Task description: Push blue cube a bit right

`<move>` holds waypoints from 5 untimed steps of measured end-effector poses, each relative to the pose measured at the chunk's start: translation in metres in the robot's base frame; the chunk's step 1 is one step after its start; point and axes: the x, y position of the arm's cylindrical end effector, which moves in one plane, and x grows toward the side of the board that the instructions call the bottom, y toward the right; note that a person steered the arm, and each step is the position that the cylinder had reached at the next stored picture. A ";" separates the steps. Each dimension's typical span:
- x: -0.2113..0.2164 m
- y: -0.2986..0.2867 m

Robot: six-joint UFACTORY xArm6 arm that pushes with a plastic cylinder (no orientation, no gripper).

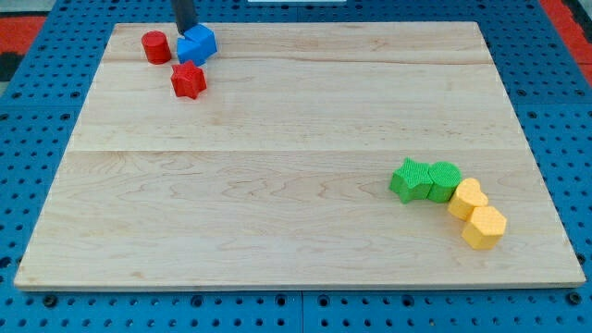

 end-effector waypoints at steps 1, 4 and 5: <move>-0.005 -0.016; 0.005 -0.015; 0.014 0.001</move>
